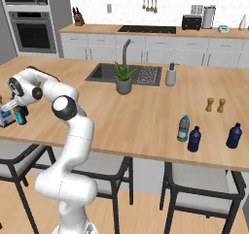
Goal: Move the plastic bottles in the middle to the plastics group, and the glass bottles in the middle to the glass group.
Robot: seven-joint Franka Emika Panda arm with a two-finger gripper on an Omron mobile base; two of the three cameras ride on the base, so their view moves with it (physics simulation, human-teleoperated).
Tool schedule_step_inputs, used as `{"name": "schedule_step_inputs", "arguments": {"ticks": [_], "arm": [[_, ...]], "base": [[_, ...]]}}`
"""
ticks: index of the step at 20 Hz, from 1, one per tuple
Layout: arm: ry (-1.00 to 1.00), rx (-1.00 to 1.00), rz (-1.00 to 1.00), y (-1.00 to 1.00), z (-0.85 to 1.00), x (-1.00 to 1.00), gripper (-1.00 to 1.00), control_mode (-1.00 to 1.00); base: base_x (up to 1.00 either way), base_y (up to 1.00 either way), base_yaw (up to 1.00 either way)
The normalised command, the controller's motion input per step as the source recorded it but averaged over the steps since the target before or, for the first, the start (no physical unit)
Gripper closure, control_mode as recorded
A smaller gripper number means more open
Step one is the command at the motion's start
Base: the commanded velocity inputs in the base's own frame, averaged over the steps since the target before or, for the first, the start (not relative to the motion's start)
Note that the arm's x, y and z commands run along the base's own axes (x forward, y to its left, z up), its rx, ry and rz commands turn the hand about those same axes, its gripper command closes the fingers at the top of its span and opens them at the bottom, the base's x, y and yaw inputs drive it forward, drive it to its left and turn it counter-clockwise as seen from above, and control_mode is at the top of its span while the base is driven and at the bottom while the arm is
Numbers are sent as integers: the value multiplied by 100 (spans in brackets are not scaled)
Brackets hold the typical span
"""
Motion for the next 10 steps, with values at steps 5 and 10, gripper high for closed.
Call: {"name": "schedule_step_inputs", "arguments": {"ticks": [5,10], "arm": [[0,0,0,0,0,0,100,-100],[0,0,0,0,0,0,-100,-100]], "base": [[0,0,0],[0,0,0]]}}
